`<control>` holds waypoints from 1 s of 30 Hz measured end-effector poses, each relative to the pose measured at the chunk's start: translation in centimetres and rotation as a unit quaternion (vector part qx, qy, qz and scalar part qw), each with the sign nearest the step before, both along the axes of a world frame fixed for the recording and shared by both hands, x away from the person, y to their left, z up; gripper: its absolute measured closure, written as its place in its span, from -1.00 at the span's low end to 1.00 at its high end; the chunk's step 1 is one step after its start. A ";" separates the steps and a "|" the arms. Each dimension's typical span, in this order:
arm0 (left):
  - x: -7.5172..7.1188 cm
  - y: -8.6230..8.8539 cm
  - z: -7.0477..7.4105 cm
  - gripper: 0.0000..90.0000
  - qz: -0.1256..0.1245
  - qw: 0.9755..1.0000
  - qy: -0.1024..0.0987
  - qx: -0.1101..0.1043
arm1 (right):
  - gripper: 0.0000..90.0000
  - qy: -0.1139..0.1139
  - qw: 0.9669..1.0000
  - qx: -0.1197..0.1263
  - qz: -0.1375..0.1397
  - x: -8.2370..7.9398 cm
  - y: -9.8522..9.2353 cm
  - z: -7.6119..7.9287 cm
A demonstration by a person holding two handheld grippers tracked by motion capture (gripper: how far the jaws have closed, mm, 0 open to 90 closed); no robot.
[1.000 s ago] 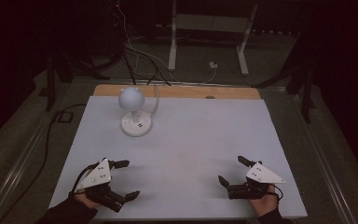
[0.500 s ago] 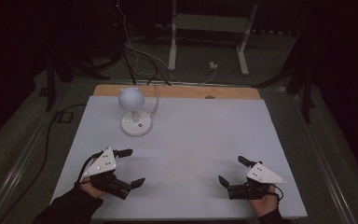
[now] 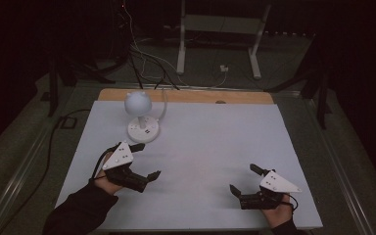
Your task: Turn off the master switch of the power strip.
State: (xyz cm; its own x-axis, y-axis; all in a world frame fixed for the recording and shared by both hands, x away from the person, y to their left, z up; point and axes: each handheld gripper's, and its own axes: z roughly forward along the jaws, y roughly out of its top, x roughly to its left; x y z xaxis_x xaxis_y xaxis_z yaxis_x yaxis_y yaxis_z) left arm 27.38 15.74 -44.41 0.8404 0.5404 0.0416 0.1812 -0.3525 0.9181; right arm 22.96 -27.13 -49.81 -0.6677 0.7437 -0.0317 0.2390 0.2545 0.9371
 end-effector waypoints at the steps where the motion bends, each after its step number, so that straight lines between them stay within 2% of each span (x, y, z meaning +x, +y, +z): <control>1: 0.0 0.0 0.0 -0.99 0.000 1.000 0.000 0.000 | -1.00 0.000 1.000 0.001 0.000 0.0 0.0 0.0; 3: 0.3 -0.3 0.0 -0.99 0.000 1.000 0.002 -0.002 | -1.00 0.001 1.000 0.001 0.000 0.0 0.0 0.0; 6: 0.8 -0.8 -0.1 -0.99 0.005 1.000 0.004 0.007 | -1.00 0.001 1.000 0.002 0.000 0.0 -0.1 0.0; 8: 1.5 -1.1 -0.2 -0.99 0.020 1.000 0.013 0.008 | -1.00 0.001 1.000 0.002 0.000 0.0 0.0 0.0; 12: 2.0 -1.4 -0.3 -0.99 0.036 0.999 0.014 0.012 | -1.00 0.002 1.000 0.003 0.001 0.0 -0.1 0.0; 22: 3.5 -2.3 -0.2 -0.99 0.070 0.997 0.022 0.005 | -1.00 0.004 1.000 0.008 0.002 0.0 -0.1 0.0; 23: 3.8 -2.5 -0.2 -0.99 0.080 0.996 0.022 0.009 | -1.00 0.004 1.000 0.008 0.002 0.0 -0.1 0.0; 24: 3.8 -2.5 -0.2 -0.99 0.080 0.996 0.022 0.009 | -1.00 0.004 1.000 0.009 0.002 0.0 -0.1 0.0; 26: 4.2 -2.6 -0.3 -0.99 0.088 0.996 0.031 0.009 | -1.00 0.005 1.000 0.009 0.003 0.0 -0.1 0.0; 30: 4.9 -2.8 -0.5 -0.99 0.100 0.995 0.020 0.007 | -1.00 0.005 1.000 0.010 0.003 0.0 -0.2 0.0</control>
